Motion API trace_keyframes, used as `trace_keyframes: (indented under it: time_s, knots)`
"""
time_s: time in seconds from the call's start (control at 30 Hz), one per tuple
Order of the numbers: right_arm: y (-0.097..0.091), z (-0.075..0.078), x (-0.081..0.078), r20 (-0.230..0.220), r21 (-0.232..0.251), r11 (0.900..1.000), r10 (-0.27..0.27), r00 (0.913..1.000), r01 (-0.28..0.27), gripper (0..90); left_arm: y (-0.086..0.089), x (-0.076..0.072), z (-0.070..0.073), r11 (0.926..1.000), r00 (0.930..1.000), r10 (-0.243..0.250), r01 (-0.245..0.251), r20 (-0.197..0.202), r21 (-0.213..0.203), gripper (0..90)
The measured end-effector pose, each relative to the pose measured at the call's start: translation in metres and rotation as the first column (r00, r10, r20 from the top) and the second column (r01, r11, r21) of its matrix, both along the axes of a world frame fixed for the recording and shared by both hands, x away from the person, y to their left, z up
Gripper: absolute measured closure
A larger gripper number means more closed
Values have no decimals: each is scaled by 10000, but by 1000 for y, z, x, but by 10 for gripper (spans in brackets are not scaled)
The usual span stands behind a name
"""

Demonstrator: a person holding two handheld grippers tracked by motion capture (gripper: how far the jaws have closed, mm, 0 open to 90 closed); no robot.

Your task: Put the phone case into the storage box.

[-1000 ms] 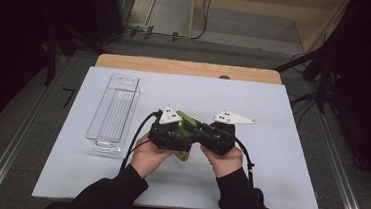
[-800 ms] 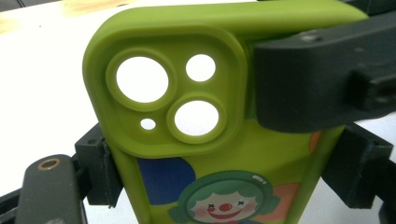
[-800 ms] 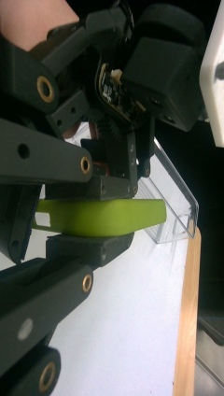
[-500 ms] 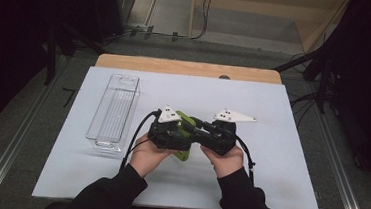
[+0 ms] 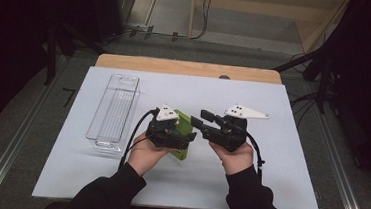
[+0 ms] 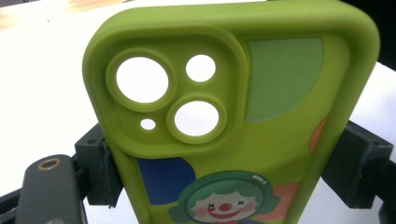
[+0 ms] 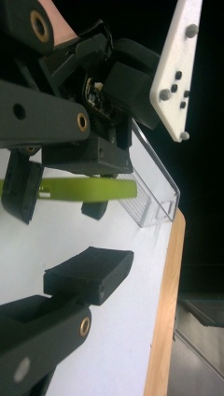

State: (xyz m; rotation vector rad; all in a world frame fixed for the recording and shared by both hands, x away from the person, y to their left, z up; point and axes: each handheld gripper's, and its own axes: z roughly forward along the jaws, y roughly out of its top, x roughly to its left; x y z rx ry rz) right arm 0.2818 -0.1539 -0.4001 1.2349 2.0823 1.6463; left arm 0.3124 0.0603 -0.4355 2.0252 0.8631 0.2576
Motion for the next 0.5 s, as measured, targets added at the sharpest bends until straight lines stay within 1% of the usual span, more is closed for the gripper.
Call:
trace_keyframes:
  time_s: [0.03, 0.1, 0.17, 0.23, 0.3, 0.37, 0.43, 0.5]
  knots:
    - [-3, 1, 0, 8, 73, 9999, -106, 9999, 106, 487, 0, 0, 0, 10000, 10000, 9, -9, -14, -12, 160]
    - [-5, 1, 0, -4, 67, 9999, -133, 9999, 133, 484, 1, 1, 0, 10000, 10000, 32, -32, -27, -67, 160]
    - [-10, 0, 3, -83, -131, 9995, -295, 9995, 294, 468, 2, 1, 1, 10000, 10000, -11, 11, -50, -26, 160]
    - [-11, 0, 4, -70, -163, 9993, -330, 9994, 329, 466, 3, 1, 2, 10000, 10000, -30, 30, -64, -22, 160]
    - [-14, -1, 5, -212, -135, 9992, -374, 9991, 371, 455, 3, 2, 2, 10000, 10000, -22, 21, -62, -81, 160]
    - [-17, -3, 7, -298, -132, 9992, -388, 9988, 384, 433, 4, 2, 3, 10000, 9999, -45, 45, -89, -55, 160]
    - [-19, -5, 9, -375, -204, 9992, -359, 9987, 351, 405, 4, 2, 4, 9999, 9999, -44, 43, -104, -91, 160]
    - [-20, -7, 12, -607, -322, 9992, -262, 9978, 243, 375, 5, 2, 5, 9999, 9999, -89, 87, -139, -93, 160]
